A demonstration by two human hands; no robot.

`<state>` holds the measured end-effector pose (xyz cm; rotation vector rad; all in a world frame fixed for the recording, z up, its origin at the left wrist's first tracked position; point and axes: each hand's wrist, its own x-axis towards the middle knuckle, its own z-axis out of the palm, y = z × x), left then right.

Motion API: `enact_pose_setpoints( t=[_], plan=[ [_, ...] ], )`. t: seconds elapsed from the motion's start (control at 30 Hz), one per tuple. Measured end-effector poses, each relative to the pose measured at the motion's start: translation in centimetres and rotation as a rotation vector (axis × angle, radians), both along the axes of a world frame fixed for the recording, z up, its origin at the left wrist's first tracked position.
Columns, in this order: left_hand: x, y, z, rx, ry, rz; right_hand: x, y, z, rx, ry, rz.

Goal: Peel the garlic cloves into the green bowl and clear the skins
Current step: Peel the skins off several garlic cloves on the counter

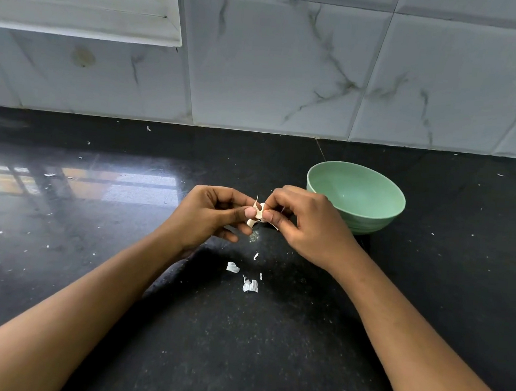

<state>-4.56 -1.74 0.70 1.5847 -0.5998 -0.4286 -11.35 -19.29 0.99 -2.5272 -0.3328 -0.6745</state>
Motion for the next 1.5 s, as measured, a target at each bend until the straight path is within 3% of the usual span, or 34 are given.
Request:
enact_pose_setpoints(
  t=[0.2,0.33,0.53,1.0,1.17,1.3,1.4,1.5],
  plan=[
    [0.0,0.0,0.4,-0.119,0.313,-0.084,-0.5,0.3,0.5,-0.158,-0.127,0.072],
    [-0.1,0.1,0.7,-0.148,0.393,-0.123,-0.7,0.5,0.5,-0.265,-0.192,0.058],
    [0.0,0.0,0.5,-0.113,0.346,-0.153,-0.7,0.8,0.4,-0.235,-0.166,0.099],
    [0.0,-0.4,0.0,-0.142,0.139,-0.022,0.1,0.5,0.2,0.188,-0.182,-0.072],
    [0.5,-0.1,0.0,-0.089,0.079,0.055,-0.4,-0.1,0.9,0.311,0.144,0.036],
    [0.8,0.1,-0.2,-0.038,0.074,0.062,-0.6,0.5,0.5,0.141,0.357,0.188],
    [0.8,0.1,-0.2,-0.024,0.075,0.064,-0.6,0.7,0.3,-0.013,0.349,0.135],
    [0.7,0.1,-0.1,-0.044,0.079,0.075,-0.6,0.3,0.5,0.034,0.316,0.075]
  ],
)
